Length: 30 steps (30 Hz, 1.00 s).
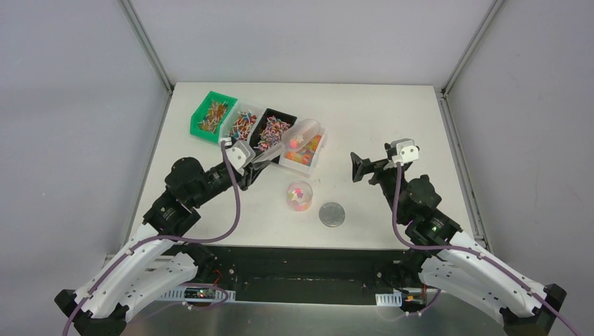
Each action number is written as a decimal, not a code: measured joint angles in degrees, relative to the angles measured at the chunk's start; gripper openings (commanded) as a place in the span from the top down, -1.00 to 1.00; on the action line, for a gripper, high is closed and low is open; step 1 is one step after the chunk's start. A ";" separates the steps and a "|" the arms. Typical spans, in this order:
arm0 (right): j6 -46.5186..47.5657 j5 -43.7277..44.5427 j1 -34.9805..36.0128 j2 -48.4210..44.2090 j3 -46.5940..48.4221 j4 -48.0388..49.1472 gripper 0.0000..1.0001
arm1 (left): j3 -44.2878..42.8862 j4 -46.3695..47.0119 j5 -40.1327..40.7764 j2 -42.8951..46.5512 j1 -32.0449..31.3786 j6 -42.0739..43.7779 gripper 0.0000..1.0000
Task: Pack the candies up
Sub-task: Place the fake candies in the packing bottle.
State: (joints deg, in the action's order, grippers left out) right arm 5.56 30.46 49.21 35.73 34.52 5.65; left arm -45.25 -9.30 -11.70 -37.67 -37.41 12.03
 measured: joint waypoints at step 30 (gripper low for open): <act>-0.13 -0.28 0.00 1.09 0.02 0.02 -1.00 | -9.14 -33.18 -3.52 -2.05 0.00 14.88 1.00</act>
State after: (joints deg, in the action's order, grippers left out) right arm 5.43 30.17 49.21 36.82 34.54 5.67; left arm -54.39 -42.48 -15.22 -39.72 -37.41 26.92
